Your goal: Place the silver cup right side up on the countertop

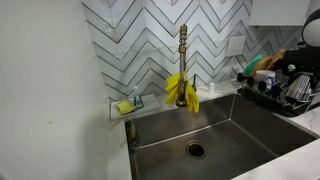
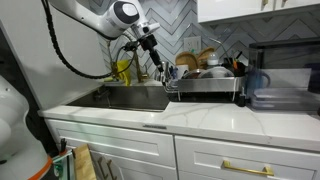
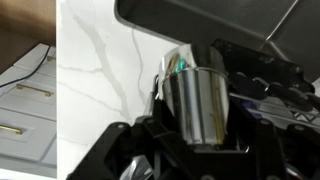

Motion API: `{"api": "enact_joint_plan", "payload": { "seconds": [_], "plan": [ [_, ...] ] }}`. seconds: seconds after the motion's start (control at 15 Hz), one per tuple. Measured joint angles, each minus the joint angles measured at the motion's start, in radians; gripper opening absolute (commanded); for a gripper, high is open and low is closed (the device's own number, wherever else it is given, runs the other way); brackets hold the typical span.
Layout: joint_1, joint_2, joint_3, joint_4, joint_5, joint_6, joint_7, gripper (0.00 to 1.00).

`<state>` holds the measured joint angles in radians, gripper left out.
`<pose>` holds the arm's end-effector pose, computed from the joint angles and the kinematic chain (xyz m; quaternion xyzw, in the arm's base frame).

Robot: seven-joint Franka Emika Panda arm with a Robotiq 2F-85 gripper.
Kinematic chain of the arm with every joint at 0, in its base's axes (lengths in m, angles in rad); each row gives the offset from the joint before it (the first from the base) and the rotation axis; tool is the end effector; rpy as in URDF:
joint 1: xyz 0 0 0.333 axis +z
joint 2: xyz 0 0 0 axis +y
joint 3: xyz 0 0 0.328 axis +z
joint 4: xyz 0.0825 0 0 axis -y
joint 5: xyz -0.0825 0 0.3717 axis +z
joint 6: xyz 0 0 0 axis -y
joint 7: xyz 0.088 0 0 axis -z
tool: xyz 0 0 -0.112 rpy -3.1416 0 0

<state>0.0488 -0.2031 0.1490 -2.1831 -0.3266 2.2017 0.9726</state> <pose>0.4921 0.0899 0.5099 0.9368 -0.2947 0.1749 0.0710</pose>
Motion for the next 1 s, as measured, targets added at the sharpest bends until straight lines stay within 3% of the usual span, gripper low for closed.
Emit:
{"api": "enact_joint_plan", "payload": {
  "seconds": [1.0],
  "plan": [
    [-0.057,-0.012,-0.002,0.035,-0.102,-0.042,0.003,0.42]
  ]
}}
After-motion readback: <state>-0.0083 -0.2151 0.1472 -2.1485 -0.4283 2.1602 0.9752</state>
